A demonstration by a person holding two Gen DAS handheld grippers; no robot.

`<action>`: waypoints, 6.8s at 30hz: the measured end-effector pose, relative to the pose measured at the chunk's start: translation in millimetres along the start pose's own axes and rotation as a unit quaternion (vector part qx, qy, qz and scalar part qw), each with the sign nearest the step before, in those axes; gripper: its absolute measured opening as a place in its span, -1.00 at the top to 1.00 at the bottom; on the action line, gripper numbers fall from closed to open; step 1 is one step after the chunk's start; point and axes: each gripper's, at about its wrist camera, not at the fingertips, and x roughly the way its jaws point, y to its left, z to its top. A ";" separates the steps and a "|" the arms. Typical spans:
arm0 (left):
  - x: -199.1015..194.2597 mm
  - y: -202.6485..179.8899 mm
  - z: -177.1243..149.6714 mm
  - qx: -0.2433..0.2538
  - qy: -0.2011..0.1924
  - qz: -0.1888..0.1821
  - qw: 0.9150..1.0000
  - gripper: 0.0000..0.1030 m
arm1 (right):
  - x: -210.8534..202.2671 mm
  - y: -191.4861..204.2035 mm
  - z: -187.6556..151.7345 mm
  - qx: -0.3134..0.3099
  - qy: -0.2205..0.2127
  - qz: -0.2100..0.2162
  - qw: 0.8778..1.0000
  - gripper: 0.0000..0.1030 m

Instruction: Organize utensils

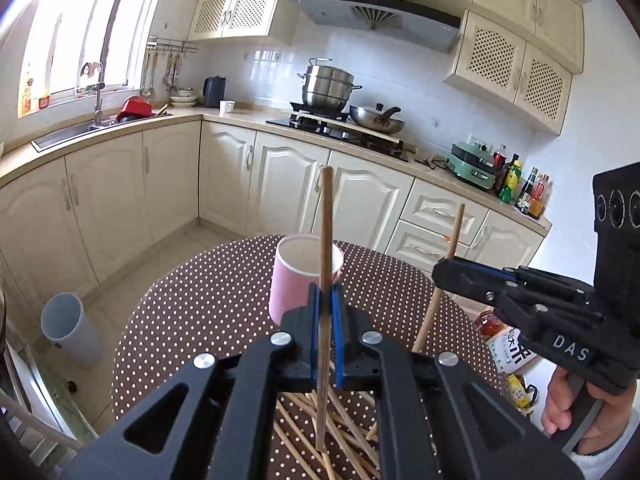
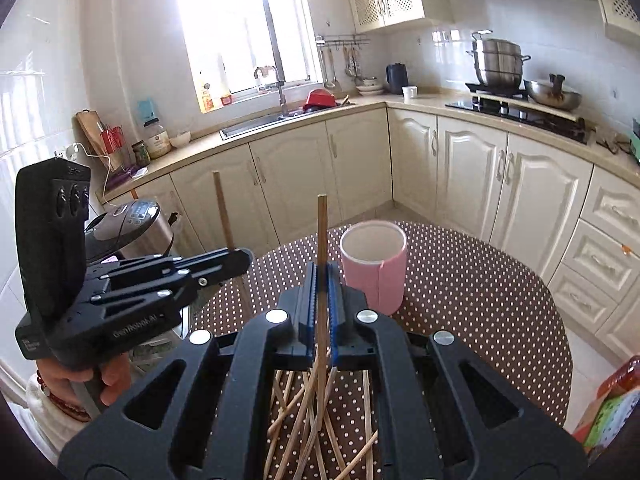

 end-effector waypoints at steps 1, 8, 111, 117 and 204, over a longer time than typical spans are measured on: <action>0.2 -1.5 3.2 0.001 -0.003 -0.001 1.000 0.88 | 0.2 0.7 1.7 -0.001 -0.001 0.002 1.000 0.89; -4.4 -12.4 34.0 0.023 -0.029 0.000 0.999 0.88 | -0.4 9.0 19.5 -0.017 -0.019 0.006 1.000 0.89; -25.2 14.2 22.2 0.032 -0.062 0.096 0.993 -0.38 | 3.3 -14.5 -3.5 0.015 -0.068 -0.099 0.993 -0.06; -17.2 30.2 -11.5 0.017 0.004 0.078 0.997 -0.38 | 1.6 -15.1 -35.3 0.024 -0.030 -0.101 0.994 -0.06; 32.1 1.5 4.0 -0.024 0.049 0.009 0.998 0.89 | 23.4 -49.2 -30.0 0.058 0.053 -0.023 0.997 0.89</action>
